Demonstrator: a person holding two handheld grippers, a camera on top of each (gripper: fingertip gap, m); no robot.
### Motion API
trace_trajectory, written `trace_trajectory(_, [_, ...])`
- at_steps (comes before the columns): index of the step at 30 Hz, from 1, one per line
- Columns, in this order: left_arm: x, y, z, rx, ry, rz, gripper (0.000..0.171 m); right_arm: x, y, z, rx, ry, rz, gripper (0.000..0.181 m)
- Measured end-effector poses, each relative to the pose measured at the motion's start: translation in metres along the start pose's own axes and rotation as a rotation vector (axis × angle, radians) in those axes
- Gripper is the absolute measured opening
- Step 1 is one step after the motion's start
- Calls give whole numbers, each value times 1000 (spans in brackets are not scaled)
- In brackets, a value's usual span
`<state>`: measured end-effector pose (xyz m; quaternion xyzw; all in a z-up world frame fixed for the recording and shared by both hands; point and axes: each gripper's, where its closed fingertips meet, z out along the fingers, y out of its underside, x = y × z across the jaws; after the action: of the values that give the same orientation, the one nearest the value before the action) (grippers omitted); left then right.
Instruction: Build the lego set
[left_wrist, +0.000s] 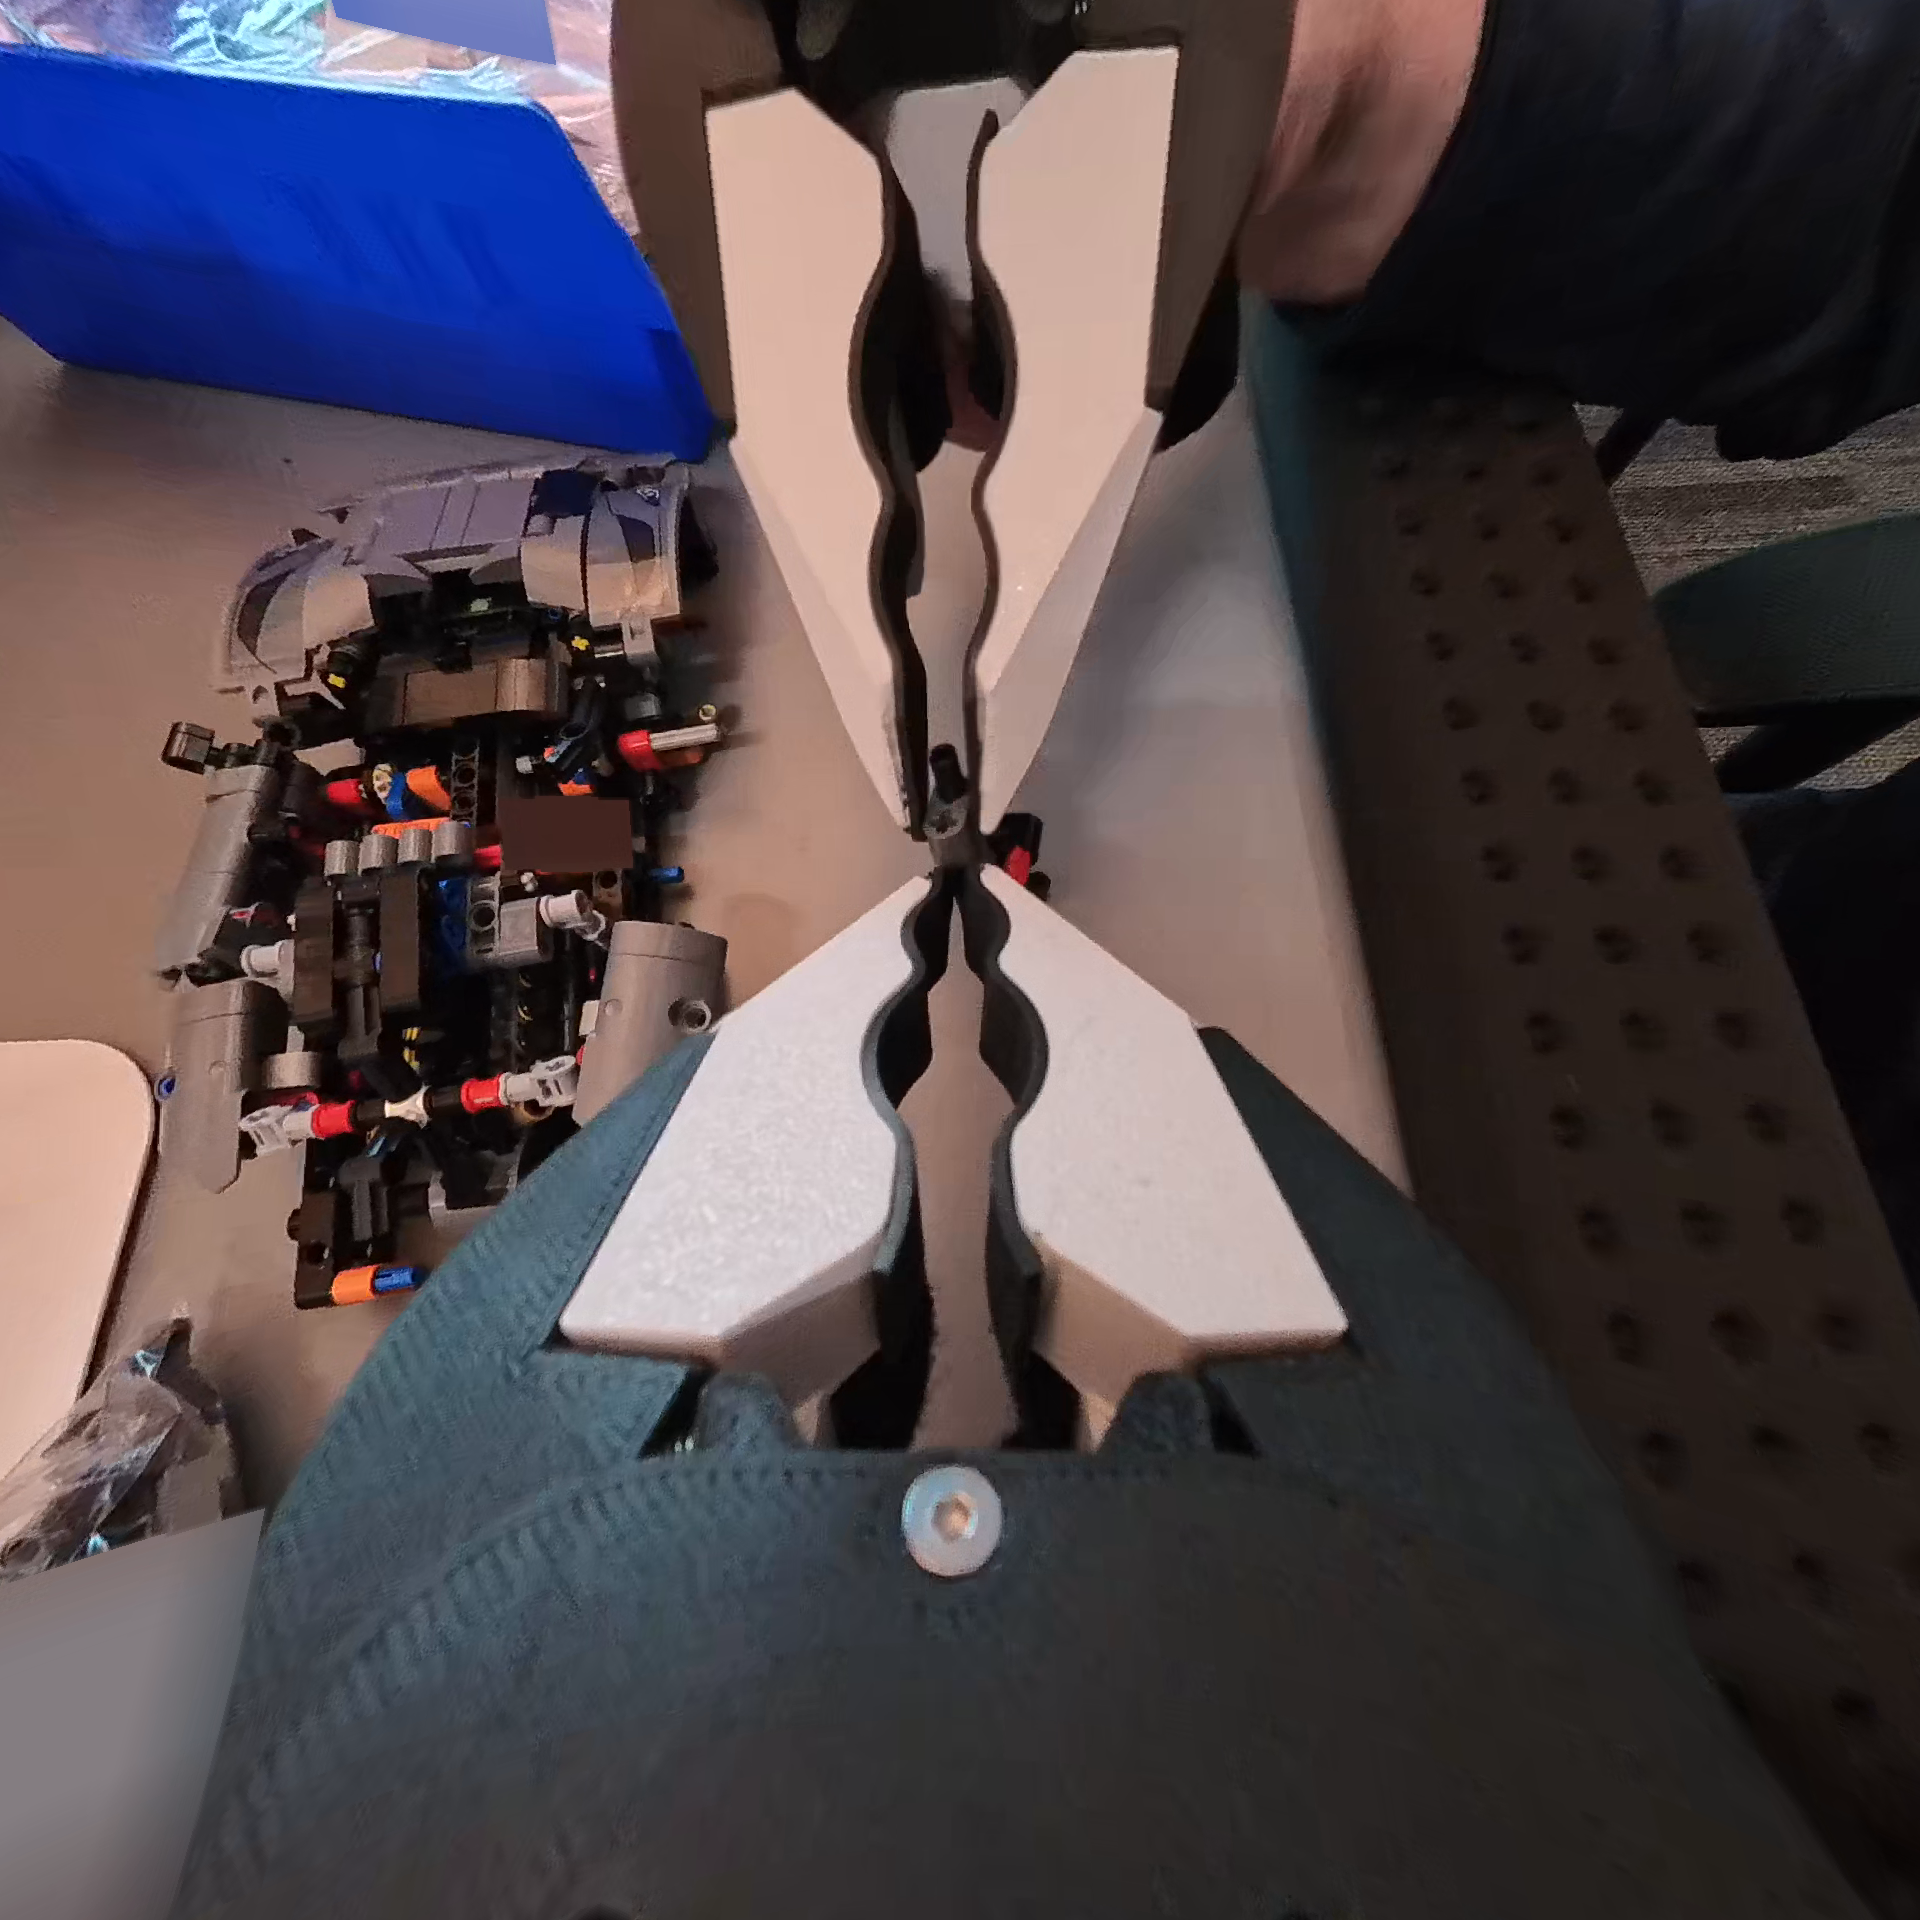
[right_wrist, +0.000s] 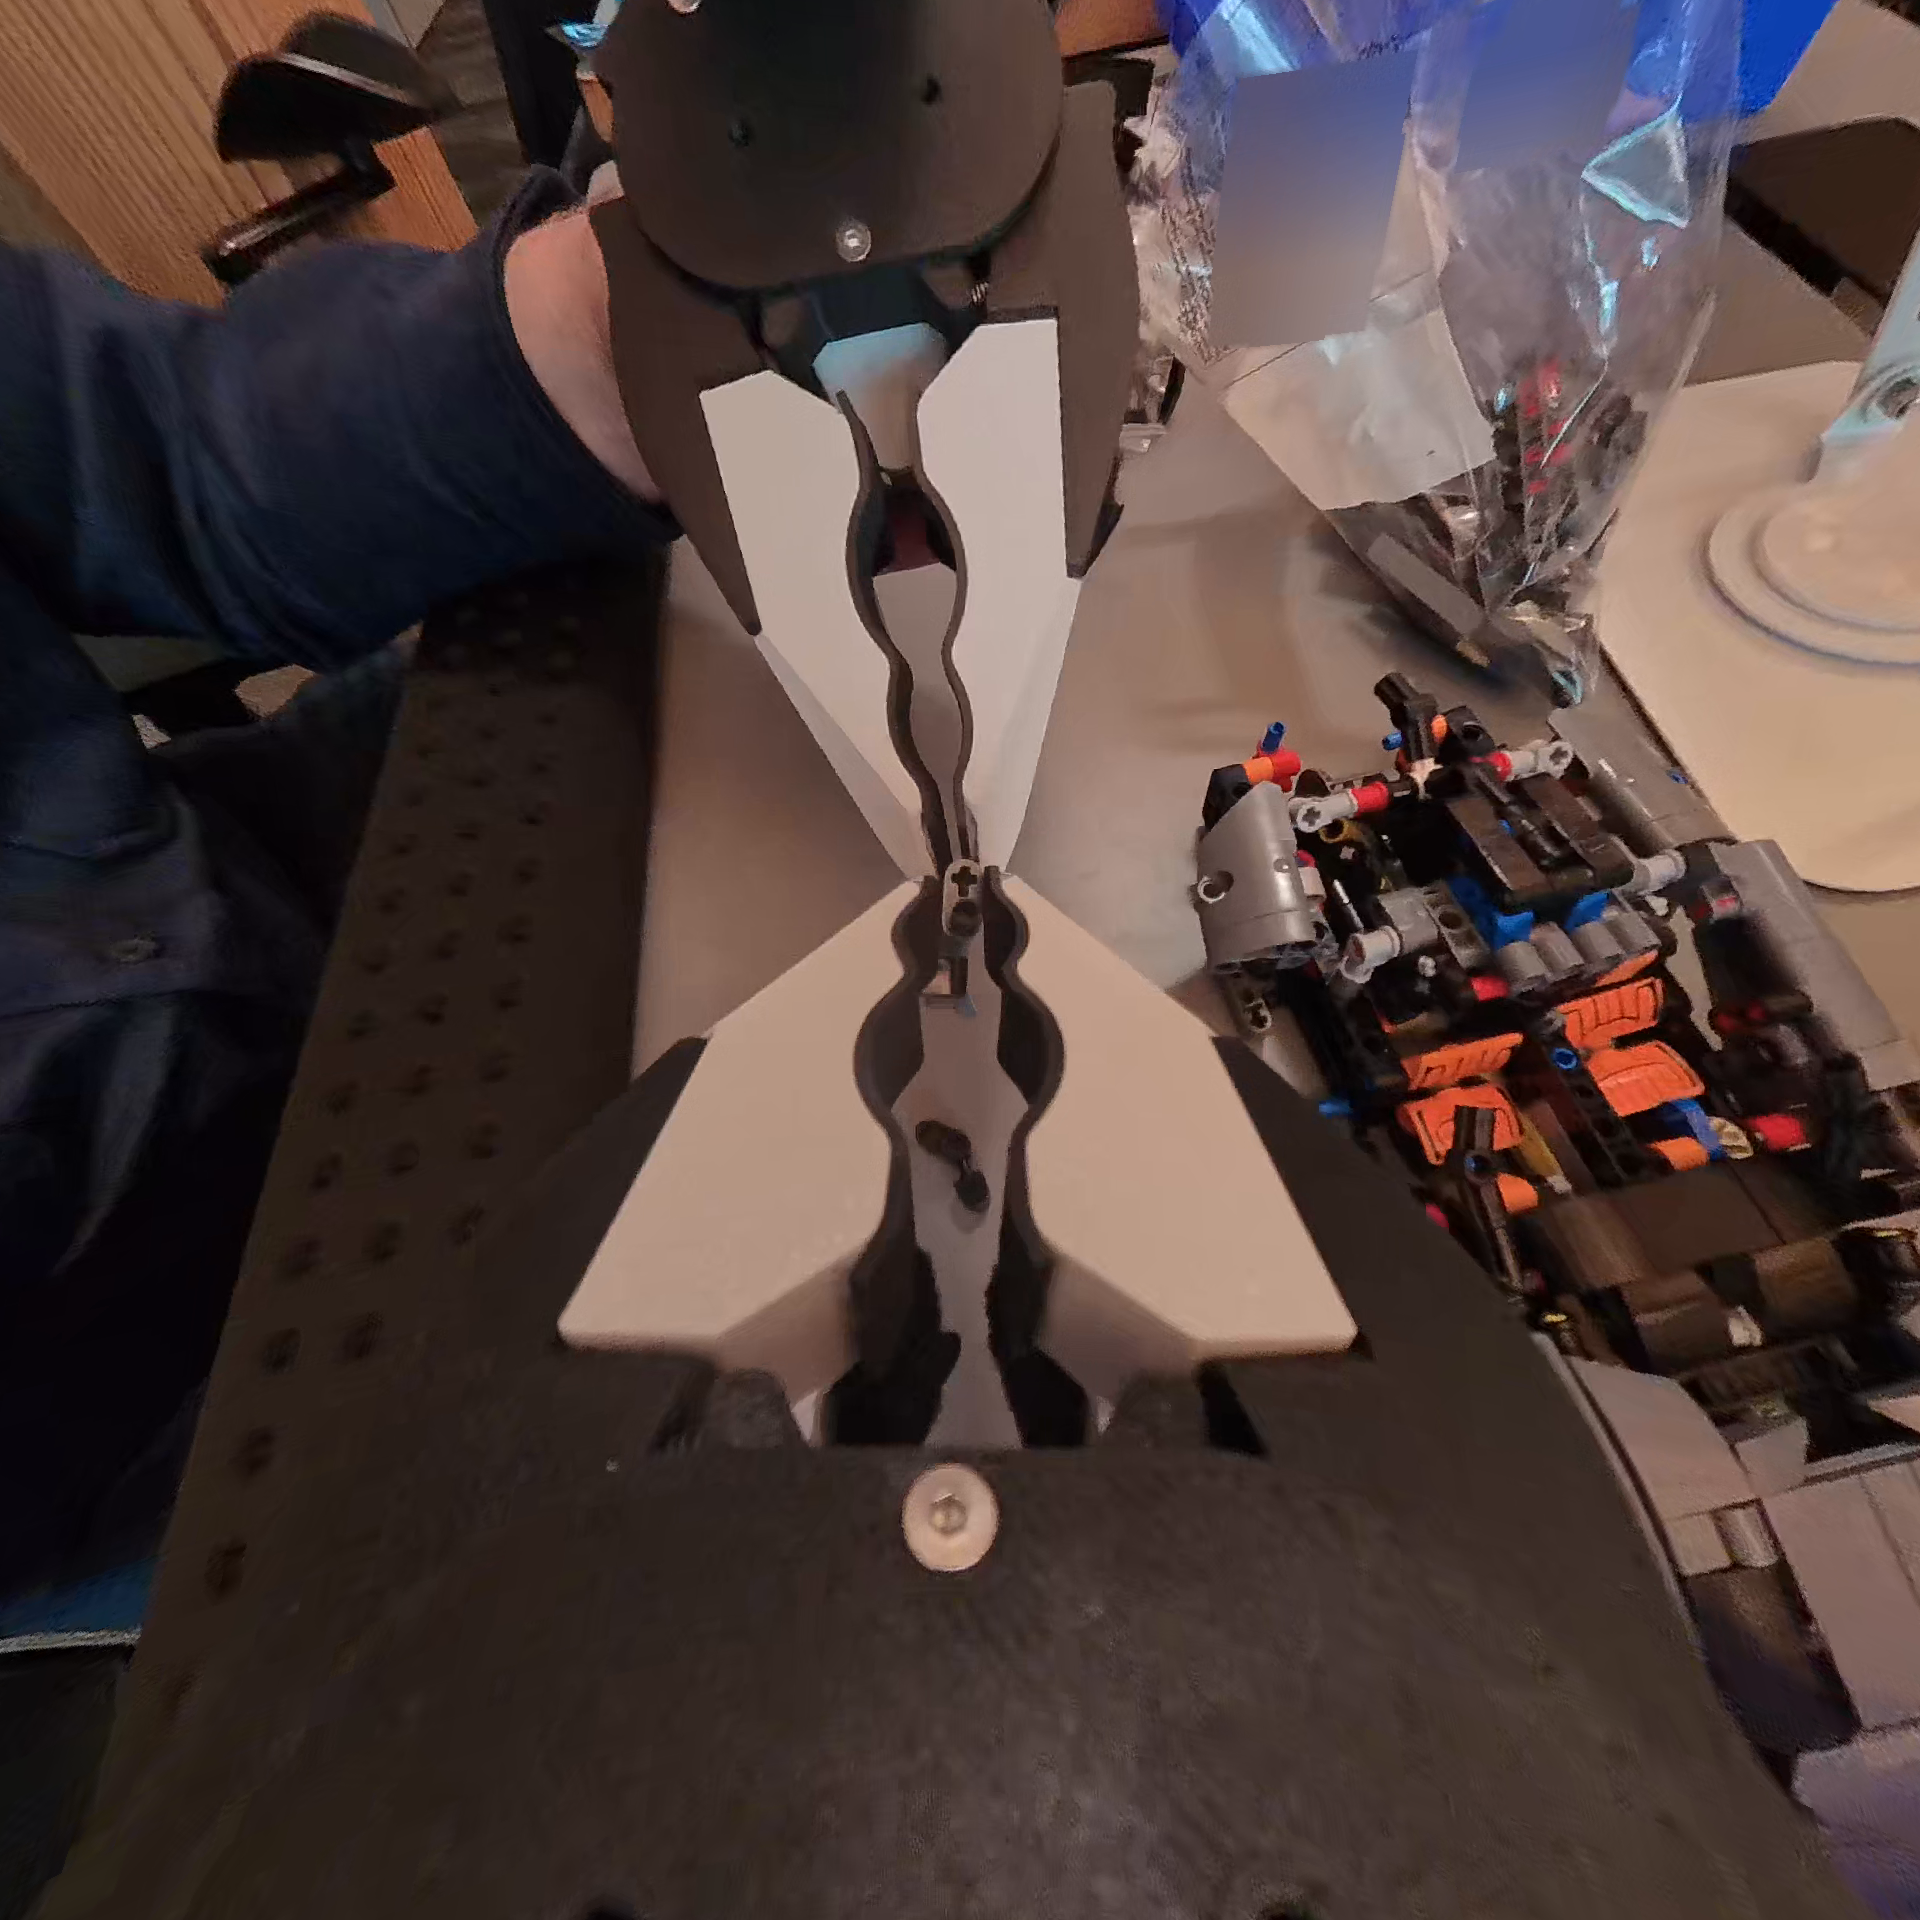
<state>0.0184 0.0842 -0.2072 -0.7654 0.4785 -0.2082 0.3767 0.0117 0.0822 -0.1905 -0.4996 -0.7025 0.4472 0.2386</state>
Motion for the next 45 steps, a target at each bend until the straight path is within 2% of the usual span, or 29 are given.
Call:
trace_trajectory(6, [-1, -7, -4, 40, -10, -1, 0, -1, -7, -6, 42, -8, 16, 5])
trace_trajectory(10, [0, -8, -7, 12, -57, 75, 0, -3, -11, -7, 67, -28, 47, 4])
trace_trajectory(13, [2, -18, -16, 76, -55, 78, 0, -6, -23, -14, 161, -92, 112, 4])
trace_trajectory(18, [-1, -29, -28, 143, -83, 73, 0, -4, -38, -21, 272, -104, 148, 4])
trace_trajectory(23, [-3, -36, -36, 179, -98, 77, 0, -5, -42, -26, 302, -120, 157, 4])
trace_trajectory(26, [1, -35, -37, 159, -99, 106, 0, -9, -39, -28, 271, -110, 110, 4])
trace_trajectory(27, [-2, -27, -36, 110, -122, 114, 0, -7, -44, -40, 314, -103, 112, 0])
trace_trajectory(28, [-14, -3, -38, -13, -186, 122, 0, 1, -51, -63, 400, -90, 136, 0])
trace_trajectory(29, [-17, 2, -47, 24, -181, 83, 0, 9, -52, -82, 450, -63, 153, 0])
trace_trajectory(30, [-10, -21, -63, 200, -116, 21, 0, 12, -44, -83, 412, -35, 145, 0])
trace_trajectory(31, [-1, -39, -73, 263, -90, 35, 0, 11, -33, -70, 333, -29, 136, 0])
trace_trajectory(32, [-1, -37, -69, 191, -136, 96, 0, 8, -28, -55, 285, -53, 142, 0])
trace_trajectory(34, [-1, -25, -48, 115, -112, 92, 0, 0, -28, -35, 220, -64, 97, 0])
trace_trajectory(36, [-1, -10, -39, 47, -113, 99, 0, -7, -34, -27, 222, -46, 27, 2])
trace_trajectory(39, [2, -19, -41, 85, -105, 105, 0, -8, -27, -14, 173, -70, 52, 13])
trace_trajectory(42, [4, -13, -31, 39, -97, 117, 0, -10, -28, -12, 176, -80, 43, 1])
trace_trajectory(45, [5, -15, -29, 50, -87, 116, 0, -13, -27, -12, 166, -83, 35, 0])
